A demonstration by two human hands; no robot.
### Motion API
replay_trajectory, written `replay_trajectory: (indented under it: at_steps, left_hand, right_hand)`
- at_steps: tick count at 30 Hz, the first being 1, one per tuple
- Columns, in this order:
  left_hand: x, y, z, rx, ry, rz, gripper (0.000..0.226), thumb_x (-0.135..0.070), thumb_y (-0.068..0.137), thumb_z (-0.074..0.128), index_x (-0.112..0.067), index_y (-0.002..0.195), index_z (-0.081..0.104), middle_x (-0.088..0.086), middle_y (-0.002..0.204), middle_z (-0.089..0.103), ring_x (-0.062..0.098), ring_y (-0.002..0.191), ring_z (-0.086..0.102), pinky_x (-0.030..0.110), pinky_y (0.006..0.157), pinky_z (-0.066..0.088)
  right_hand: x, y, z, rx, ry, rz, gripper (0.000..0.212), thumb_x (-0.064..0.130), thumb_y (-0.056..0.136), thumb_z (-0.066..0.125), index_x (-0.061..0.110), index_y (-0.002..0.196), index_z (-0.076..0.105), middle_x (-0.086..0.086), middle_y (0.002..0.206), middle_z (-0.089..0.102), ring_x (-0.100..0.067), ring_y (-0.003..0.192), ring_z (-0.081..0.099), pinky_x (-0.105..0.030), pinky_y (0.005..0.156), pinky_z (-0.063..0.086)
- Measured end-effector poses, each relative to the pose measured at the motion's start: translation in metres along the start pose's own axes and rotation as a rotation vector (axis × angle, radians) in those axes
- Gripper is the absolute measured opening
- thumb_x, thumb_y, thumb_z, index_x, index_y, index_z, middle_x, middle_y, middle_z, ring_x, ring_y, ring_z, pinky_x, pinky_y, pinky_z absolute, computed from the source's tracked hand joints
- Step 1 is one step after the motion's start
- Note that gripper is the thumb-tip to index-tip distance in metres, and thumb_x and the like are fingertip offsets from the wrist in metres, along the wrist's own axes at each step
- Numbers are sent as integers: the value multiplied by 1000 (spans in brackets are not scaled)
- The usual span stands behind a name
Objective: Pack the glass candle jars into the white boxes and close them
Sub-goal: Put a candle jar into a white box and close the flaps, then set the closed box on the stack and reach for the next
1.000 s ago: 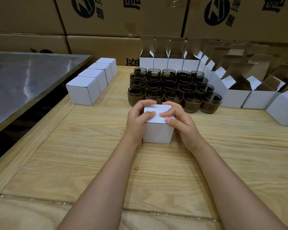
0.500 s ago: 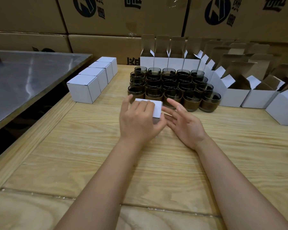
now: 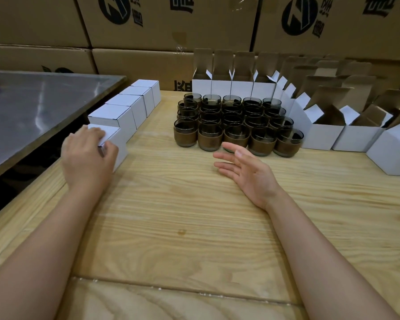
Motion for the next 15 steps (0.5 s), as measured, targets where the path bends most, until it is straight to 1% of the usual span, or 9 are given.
replay_trajectory:
  at_steps: [2,5,6,7,10,11,12,13,15]
  left_hand:
    - [5,8,4,29,13,-3,27,-9,89,50,5,109,63,22,112,63,39,115,52,51,105,32]
    - [10,16,9,53,23,-64,30,-9,92,48,3,117,61,23,121,60,36,129,42,47,113,22]
    - [12,18,10,57,22,-76,31,-9,93,47,2,117,60,24,121,59,36,131,41,47,114,21]
    - [12,19,12,63,25,-77,30,-9,92,46,2,116,60,24,118,60,37,128,43,48,112,23]
    - [13,21,16,77,40,-70,24,-10,91,45,1,106,61,22,104,61,38,112,51,52,106,28]
    - [12,21,16,78,39,-74,23,-10,92,45,1,104,61,22,104,61,38,112,51,52,107,27]
    - [12,21,17,84,30,-81,24,-11,92,45,0,106,60,22,108,61,37,116,49,51,108,25]
    - [12,20,18,95,15,-87,26,-13,94,45,0,111,59,21,117,59,35,125,45,50,112,21]
    - [8,17,19,126,-3,-80,37,-19,97,46,-1,129,51,17,142,45,28,142,25,44,117,8]
  right_hand:
    - [0,0,0,3,3,0,50,34,81,51,17,127,52,-12,124,62,-25,113,61,-34,97,48]
    - [0,0,0,4,6,2,47,34,81,51,19,125,54,-11,123,63,-25,112,61,-33,96,48]
    - [0,0,0,4,9,3,46,34,81,51,19,124,55,-11,122,63,-25,112,61,-33,96,49]
    - [0,1,0,2,12,3,46,34,81,52,19,124,55,-11,122,63,-25,111,62,-34,95,49]
    - [0,2,-1,-3,12,5,44,33,81,53,19,122,57,-11,120,65,-25,110,63,-34,96,49]
    - [0,2,-1,-3,12,5,43,33,80,53,20,121,57,-10,120,65,-24,110,63,-34,96,49]
    - [0,2,0,-3,12,5,43,33,80,53,20,121,57,-10,119,65,-24,110,63,-34,96,49]
    - [0,2,-1,-3,13,4,42,33,80,53,20,121,57,-10,119,65,-24,109,63,-34,97,49]
    - [0,2,-1,-2,14,3,42,33,80,54,20,120,57,-10,119,65,-24,109,63,-34,97,49]
Point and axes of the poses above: each hand's wrist, its own y-axis towards the middle knuckle, its own z-axis out of the palm, x = y × z, the point moved 7 cm from there along y, towards the middle knuckle
